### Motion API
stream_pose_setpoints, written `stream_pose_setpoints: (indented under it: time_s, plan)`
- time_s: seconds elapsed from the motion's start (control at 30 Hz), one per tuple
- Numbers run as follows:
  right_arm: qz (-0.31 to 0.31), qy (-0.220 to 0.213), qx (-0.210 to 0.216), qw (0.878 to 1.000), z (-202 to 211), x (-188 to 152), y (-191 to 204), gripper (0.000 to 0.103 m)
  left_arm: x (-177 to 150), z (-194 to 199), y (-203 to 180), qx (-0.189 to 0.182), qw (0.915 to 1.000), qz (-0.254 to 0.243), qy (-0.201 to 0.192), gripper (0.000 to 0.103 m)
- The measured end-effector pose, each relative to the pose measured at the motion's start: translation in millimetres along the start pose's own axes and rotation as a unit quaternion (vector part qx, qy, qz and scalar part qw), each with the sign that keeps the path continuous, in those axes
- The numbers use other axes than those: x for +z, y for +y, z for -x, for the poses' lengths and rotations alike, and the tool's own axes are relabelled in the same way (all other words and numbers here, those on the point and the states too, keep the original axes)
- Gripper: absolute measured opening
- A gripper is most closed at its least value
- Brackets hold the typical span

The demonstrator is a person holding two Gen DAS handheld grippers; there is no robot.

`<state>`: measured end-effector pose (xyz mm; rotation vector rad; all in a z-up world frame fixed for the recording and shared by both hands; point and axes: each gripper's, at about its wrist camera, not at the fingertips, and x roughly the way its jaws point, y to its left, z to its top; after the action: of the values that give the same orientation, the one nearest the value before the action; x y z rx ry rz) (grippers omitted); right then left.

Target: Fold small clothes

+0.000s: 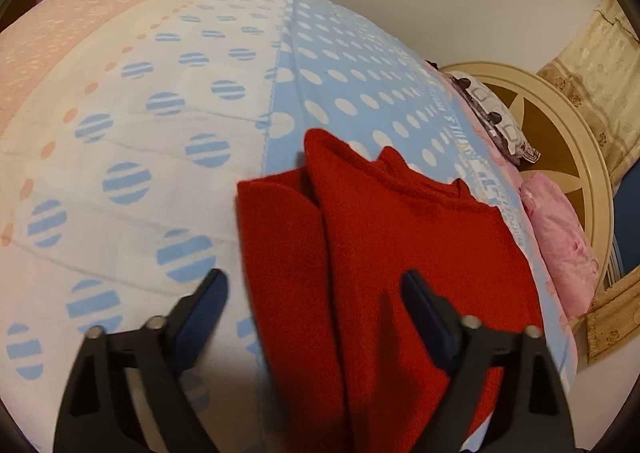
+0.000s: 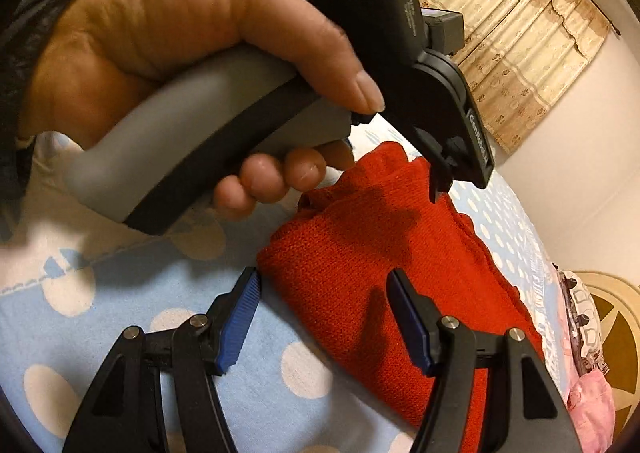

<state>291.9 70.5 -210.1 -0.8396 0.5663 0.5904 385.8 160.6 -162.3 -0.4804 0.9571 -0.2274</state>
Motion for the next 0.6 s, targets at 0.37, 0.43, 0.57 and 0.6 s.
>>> stream_pose_setpoints:
  time_s: [0.37, 0.43, 0.57, 0.6]
  plan:
    - [0.039, -0.005, -0.003, 0.999, 7.6, 1.8, 9.9, 0.012, 4.4, -5.5, 10.0, -0.035, 0.9989, 0.025, 0.018, 0.017]
    - [0.026, -0.007, 0.005, 1.0, 12.4, 2.5, 2.4, 0.01, 5.4, -3.8, 9.2, -0.037, 0.9989, 0.024, 0.019, 0.017]
    - [-0.004, -0.018, 0.013, 1.0, 25.2, 2.8, -14.6, 0.01, 10.6, 0.4, 12.7, -0.055, 0.9976, 0.038, 0.02, 0.016]
    - [-0.008, -0.02, 0.012, 1.0, 27.8, 2.0, -16.4, 0.009, 11.4, 1.1, 12.8, -0.058, 0.9973, 0.039, 0.02, 0.016]
